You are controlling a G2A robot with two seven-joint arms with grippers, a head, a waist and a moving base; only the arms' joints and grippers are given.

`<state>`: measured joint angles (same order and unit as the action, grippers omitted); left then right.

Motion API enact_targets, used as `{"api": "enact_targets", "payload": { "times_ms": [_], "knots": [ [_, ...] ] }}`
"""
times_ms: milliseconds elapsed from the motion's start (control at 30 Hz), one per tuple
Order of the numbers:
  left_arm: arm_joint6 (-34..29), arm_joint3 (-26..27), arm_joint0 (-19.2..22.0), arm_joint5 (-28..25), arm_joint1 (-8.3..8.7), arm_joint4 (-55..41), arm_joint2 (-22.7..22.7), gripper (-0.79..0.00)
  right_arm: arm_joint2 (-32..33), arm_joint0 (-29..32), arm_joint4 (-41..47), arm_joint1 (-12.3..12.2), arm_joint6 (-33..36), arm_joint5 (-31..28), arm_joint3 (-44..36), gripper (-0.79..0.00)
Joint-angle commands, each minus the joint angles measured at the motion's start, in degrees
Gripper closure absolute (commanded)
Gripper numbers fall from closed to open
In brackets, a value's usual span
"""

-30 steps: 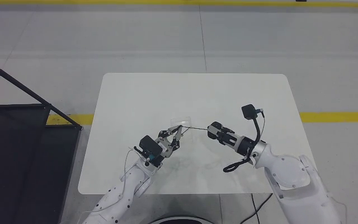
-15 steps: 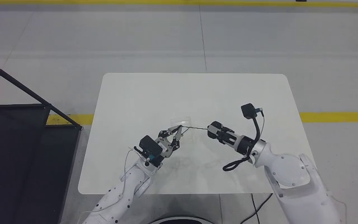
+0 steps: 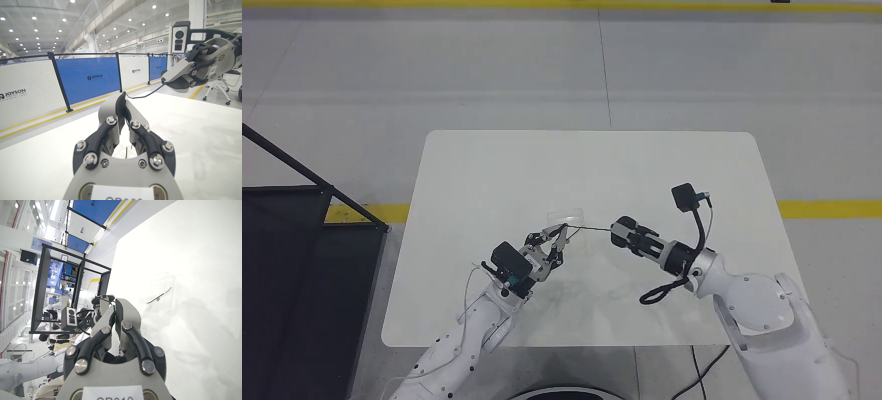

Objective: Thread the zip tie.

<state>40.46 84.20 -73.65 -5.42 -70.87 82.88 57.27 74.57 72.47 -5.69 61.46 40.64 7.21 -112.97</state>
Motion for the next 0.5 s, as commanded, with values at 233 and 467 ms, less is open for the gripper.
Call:
{"api": "enact_targets", "payload": {
  "times_ms": [233,467],
  "knots": [
    [-1.6,1.3,-0.9,-0.1,-0.14,0.9,0.7,0.000,0.4,0.5,2.5,0.1,-0.4,-2.4,0.5,0.000],
    [-1.6,1.2,-1.0,0.1,-0.37,1.4,1.1,0.000,1.2,1.0,4.1,0.0,-0.1,-4.7,1.0,0.000]
  ]
}}
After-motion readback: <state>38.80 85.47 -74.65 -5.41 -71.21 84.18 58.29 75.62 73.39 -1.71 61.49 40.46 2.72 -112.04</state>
